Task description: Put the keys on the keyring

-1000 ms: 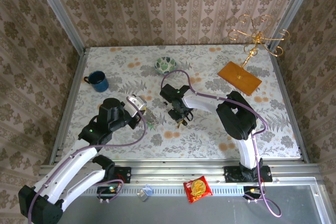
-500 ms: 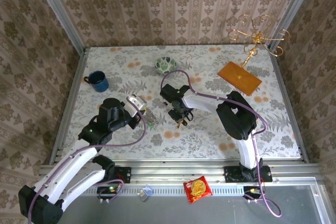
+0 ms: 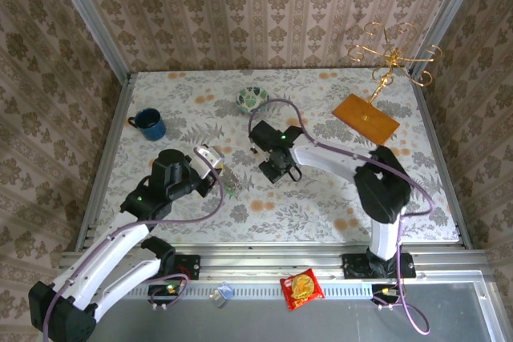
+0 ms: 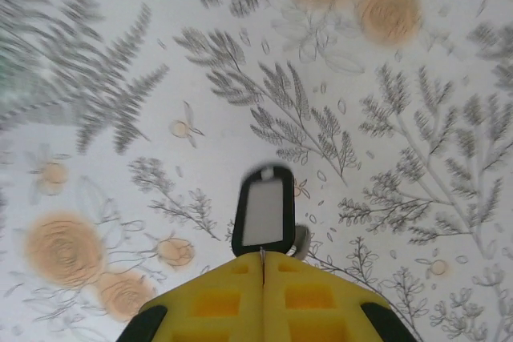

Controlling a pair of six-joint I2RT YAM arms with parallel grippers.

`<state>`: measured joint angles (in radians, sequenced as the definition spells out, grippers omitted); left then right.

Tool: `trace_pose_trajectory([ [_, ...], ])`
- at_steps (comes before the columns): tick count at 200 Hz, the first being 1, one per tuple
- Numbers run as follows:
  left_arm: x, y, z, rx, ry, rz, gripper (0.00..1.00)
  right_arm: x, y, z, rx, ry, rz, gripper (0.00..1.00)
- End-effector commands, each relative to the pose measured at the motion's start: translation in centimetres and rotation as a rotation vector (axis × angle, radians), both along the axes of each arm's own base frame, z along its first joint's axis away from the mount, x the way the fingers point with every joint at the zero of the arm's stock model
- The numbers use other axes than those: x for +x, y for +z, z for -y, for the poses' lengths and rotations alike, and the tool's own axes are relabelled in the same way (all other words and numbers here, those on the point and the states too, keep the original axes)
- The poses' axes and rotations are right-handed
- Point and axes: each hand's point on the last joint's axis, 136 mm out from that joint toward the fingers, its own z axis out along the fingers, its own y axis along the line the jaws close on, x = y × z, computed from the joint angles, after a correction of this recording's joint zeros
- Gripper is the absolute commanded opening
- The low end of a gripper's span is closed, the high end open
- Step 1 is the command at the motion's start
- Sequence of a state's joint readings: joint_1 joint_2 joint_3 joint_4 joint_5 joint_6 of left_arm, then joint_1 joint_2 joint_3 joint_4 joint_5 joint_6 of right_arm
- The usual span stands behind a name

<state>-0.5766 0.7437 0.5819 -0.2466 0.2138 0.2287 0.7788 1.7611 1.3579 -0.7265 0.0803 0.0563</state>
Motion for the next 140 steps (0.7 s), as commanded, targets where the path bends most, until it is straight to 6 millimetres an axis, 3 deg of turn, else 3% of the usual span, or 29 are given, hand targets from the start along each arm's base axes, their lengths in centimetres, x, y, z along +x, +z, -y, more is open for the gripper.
trace_pose_trajectory([
  [1, -0.3, 1.7, 0.9, -0.035, -0.045, 0.021, 0.0, -0.8, 3.7, -1.3, 0.159, 0.108, 0.071, 0.0],
  [54, -1.7, 2.3, 2.9, -0.058, -0.148, -0.03, 0.0, -4.0, 8.7, -3.3, 0.464, 0.34, 0.146, 0.0],
  [86, -2.7, 2.4, 3.9, -0.062, -0.204, -0.058, 0.0, -5.6, 9.6, -4.2, 0.541, 0.442, 0.135, 0.0],
  [89, -2.8, 2.3, 4.0, -0.061, -0.208, -0.062, 0.0, -5.9, 10.6, -4.0, 0.559, 0.455, 0.158, 0.0],
  [103, -3.0, 2.3, 4.4, -0.064, -0.222, -0.074, 0.0, -6.5, 11.2, -4.2, 0.594, 0.491, 0.175, 0.0],
  [140, -3.5, 2.0, 5.6, -0.081, -0.265, -0.115, 0.0, -7.2, 12.4, -4.5, 0.652, 0.548, 0.225, 0.0],
])
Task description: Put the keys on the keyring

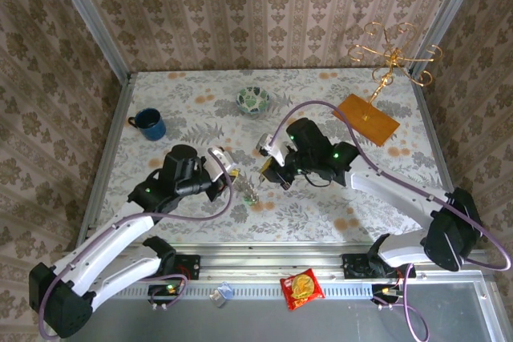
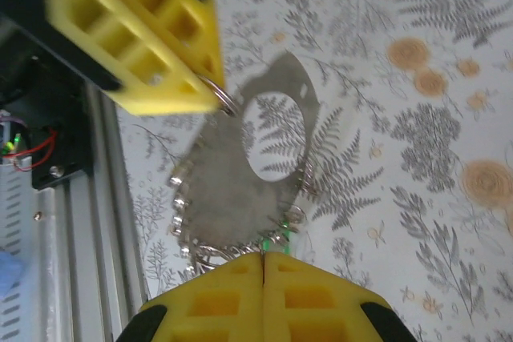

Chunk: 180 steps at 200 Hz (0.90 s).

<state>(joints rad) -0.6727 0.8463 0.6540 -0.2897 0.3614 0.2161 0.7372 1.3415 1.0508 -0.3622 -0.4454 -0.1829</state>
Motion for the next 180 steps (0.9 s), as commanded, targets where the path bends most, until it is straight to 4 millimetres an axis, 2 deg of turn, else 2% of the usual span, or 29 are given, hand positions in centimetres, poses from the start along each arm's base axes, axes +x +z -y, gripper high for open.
trace_pose_trajectory([
  [1, -0.5, 2.0, 1.3, -0.059, -0.045, -0.008, 0.0, -0.8, 2.2, -0.8, 0.093, 0.081, 0.069, 0.0],
  [105, -0.8, 1.9, 2.8, -0.119, -0.074, -0.076, 0.0, -1.3, 1.8, -2.8, 0.084, 0.128, 0.128, 0.0],
  [180, -1.1, 1.8, 3.0, -0.132, -0.091, -0.097, 0.0, -0.2, 1.0, -3.2, 0.043, 0.082, 0.152, 0.0],
])
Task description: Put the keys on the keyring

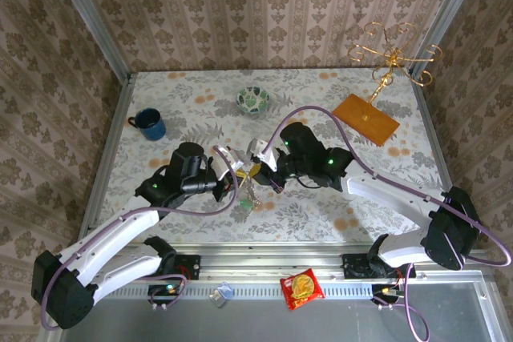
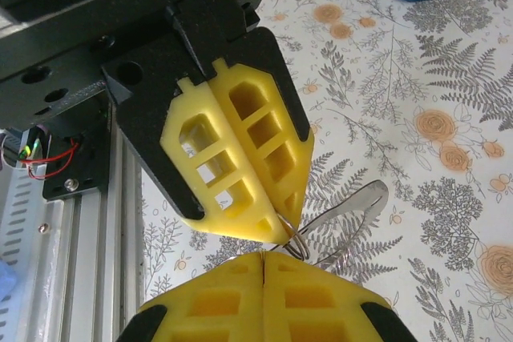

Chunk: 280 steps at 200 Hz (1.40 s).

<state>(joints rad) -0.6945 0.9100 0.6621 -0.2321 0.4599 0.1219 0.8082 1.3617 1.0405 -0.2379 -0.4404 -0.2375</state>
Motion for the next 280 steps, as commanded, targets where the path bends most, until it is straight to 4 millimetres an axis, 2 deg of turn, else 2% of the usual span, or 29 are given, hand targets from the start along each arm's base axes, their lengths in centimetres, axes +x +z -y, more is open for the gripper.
trace_pose_trajectory([
  [1, -0.2, 1.7, 0.9, -0.058, -0.03, 0.009, 0.0, 0.7, 0.1, -0.3, -0.006, -0.019, 0.04, 0.0],
  [110, -0.5, 1.7, 1.2, -0.067, -0.054, -0.001, 0.0, 1.7, 0.1, -0.4, -0.02, -0.081, 0.054, 0.0],
  [147, -0.5, 1.7, 1.2, -0.068, -0.051, -0.003, 0.0, 3.1, 0.1, 0.4, -0.051, -0.164, 0.086, 0.0],
  [149, -0.5, 1.7, 1.2, -0.069, -0.052, -0.002, 0.0, 3.4, -0.8, 0.3, -0.07, -0.17, 0.075, 0.0],
  [155, -0.5, 1.7, 1.2, -0.07, -0.051, -0.003, 0.0, 3.8, -1.1, 0.4, -0.081, -0.191, 0.077, 0.0],
  [185, -0.2, 1.6, 1.1, -0.068, -0.031, -0.003, 0.0, 4.6, -0.8, 1.0, -0.077, -0.267, 0.077, 0.0],
  [238, 0.2, 1.1, 0.9, -0.064, 0.0, 0.0, 0.0, 4.8, -0.6, 0.7, -0.022, -0.32, 0.014, 0.0],
  [280, 0.6, 0.8, 0.8, -0.044, 0.026, 0.076, 0.0, 4.4, -0.8, 0.3, 0.022, -0.328, -0.063, 0.0],
])
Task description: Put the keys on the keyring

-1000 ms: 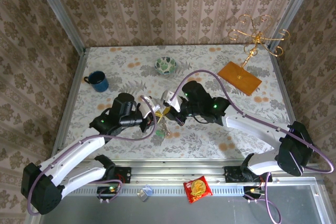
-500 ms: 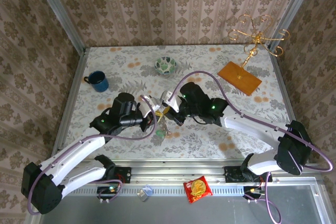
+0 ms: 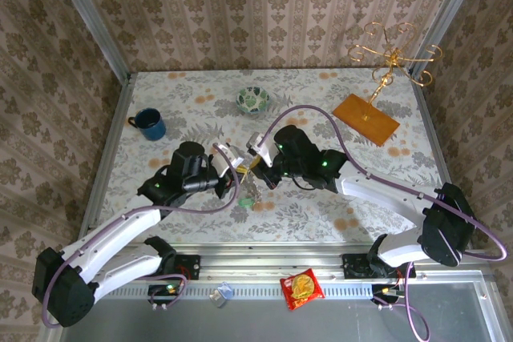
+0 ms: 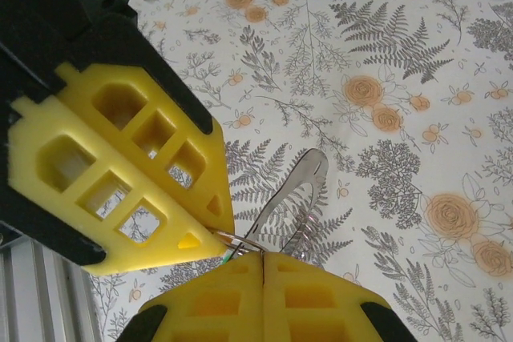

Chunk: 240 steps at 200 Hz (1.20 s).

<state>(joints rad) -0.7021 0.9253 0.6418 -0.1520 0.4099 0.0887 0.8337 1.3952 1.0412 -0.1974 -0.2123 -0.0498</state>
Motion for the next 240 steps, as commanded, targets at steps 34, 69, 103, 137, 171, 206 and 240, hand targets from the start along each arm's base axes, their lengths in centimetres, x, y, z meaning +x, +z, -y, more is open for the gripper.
trace_pose_trajectory([
  [34, -0.5, 0.4, 0.6, 0.002, -0.022, 0.115, 0.0, 1.2, 0.2, -0.3, 0.096, -0.075, -0.066, 0.0],
  [69, -0.4, 0.5, 0.4, -0.006, -0.013, 0.191, 0.0, 1.2, 0.4, -0.1, 0.147, -0.074, -0.104, 0.0],
  [103, -0.8, 0.9, 0.3, -0.019, -0.021, 0.237, 0.0, 1.1, 0.2, -0.3, 0.159, -0.066, -0.127, 0.0],
  [137, -1.0, 0.8, 0.3, -0.013, -0.028, 0.264, 0.0, 1.0, 0.2, -0.5, 0.172, -0.058, -0.144, 0.0],
  [171, -1.0, 1.0, 0.3, -0.021, -0.024, 0.296, 0.0, 1.0, -0.5, -0.3, 0.156, -0.063, -0.164, 0.02],
  [206, -1.0, 1.4, 0.4, -0.033, -0.02, 0.322, 0.0, 0.9, -0.6, -0.1, 0.145, -0.065, -0.173, 0.23],
  [240, -0.9, 1.6, 0.4, -0.048, -0.017, 0.333, 0.0, 1.3, 0.8, 1.0, 0.185, -0.056, -0.164, 0.37],
])
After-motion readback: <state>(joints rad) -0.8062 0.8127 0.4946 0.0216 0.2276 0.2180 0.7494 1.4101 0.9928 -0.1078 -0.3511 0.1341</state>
